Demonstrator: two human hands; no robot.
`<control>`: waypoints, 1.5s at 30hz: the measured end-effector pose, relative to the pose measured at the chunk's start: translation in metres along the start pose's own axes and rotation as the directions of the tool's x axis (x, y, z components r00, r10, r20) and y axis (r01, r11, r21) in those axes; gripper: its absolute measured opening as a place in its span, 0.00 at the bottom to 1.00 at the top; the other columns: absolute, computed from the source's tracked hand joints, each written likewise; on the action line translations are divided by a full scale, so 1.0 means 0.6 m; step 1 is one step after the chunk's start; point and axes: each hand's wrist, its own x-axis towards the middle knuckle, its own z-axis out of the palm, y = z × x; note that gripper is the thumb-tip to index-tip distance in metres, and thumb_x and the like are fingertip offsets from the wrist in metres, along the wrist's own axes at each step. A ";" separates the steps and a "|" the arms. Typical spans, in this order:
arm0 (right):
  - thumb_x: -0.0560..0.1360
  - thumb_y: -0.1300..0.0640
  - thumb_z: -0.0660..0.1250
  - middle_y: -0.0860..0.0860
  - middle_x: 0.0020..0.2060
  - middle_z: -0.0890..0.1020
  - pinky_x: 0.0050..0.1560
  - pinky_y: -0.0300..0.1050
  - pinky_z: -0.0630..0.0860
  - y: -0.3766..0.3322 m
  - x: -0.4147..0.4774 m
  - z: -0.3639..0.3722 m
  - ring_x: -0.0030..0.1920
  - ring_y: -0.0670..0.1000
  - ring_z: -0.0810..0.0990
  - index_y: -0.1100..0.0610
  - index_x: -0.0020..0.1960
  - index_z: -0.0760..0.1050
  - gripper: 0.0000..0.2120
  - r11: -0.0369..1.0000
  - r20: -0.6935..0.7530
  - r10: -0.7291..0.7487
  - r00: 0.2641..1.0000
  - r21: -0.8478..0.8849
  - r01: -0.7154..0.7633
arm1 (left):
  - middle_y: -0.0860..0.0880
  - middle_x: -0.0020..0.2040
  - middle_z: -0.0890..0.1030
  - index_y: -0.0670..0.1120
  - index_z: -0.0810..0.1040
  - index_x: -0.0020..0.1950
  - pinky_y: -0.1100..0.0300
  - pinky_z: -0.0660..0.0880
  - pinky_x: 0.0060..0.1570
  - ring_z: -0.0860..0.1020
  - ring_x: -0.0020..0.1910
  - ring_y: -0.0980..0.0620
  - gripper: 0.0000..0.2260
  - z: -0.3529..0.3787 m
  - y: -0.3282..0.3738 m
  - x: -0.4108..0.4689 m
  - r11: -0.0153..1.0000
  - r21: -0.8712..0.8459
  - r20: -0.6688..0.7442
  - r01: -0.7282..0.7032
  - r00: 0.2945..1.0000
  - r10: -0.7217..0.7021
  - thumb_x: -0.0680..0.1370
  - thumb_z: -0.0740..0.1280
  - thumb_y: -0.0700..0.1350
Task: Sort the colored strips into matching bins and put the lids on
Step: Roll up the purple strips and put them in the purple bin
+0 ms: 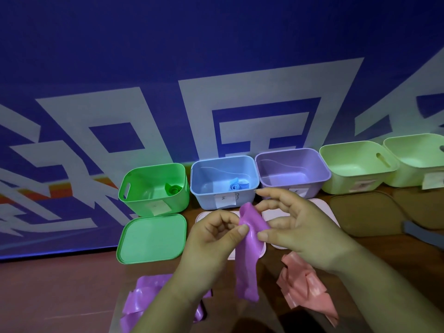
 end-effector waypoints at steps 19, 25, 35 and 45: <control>0.66 0.72 0.76 0.47 0.46 0.84 0.49 0.38 0.78 -0.020 0.016 0.014 0.46 0.45 0.83 0.46 0.50 0.82 0.23 0.977 -0.106 -0.210 0.972 -0.062 0.204 | 0.36 0.47 0.84 0.43 0.84 0.52 0.45 0.78 0.52 0.80 0.45 0.46 0.08 -0.009 0.034 0.010 1.000 0.008 -0.012 -0.029 0.999 0.029 0.76 0.70 0.42; 0.64 0.58 0.79 0.40 0.56 0.81 0.57 0.44 0.78 -0.015 0.020 0.006 0.57 0.44 0.81 0.40 0.61 0.74 0.30 0.991 0.006 -0.114 0.993 -0.073 0.114 | 0.43 0.39 0.83 0.42 0.83 0.51 0.59 0.78 0.40 0.80 0.38 0.51 0.07 -0.011 0.054 0.020 0.999 0.003 -0.055 -0.048 0.997 0.048 0.78 0.66 0.35; 0.68 0.63 0.77 0.50 0.45 0.84 0.51 0.47 0.81 0.033 0.023 0.026 0.43 0.51 0.84 0.43 0.62 0.73 0.28 0.998 -0.015 -0.015 1.000 -0.053 0.014 | 0.46 0.34 0.79 0.41 0.79 0.56 0.66 0.74 0.26 0.75 0.26 0.56 0.06 -0.018 0.078 0.062 0.974 -0.223 -0.278 0.042 0.955 -0.105 0.80 0.66 0.38; 0.70 0.67 0.75 0.50 0.39 0.83 0.43 0.44 0.75 0.017 0.027 0.010 0.37 0.47 0.80 0.41 0.55 0.78 0.23 0.998 -0.116 -0.050 0.992 0.040 0.055 | 0.46 0.52 0.84 0.51 0.70 0.67 0.53 0.76 0.46 0.83 0.45 0.49 0.18 -0.024 0.018 0.063 0.907 -0.029 -0.277 0.420 0.869 -0.411 0.78 0.69 0.50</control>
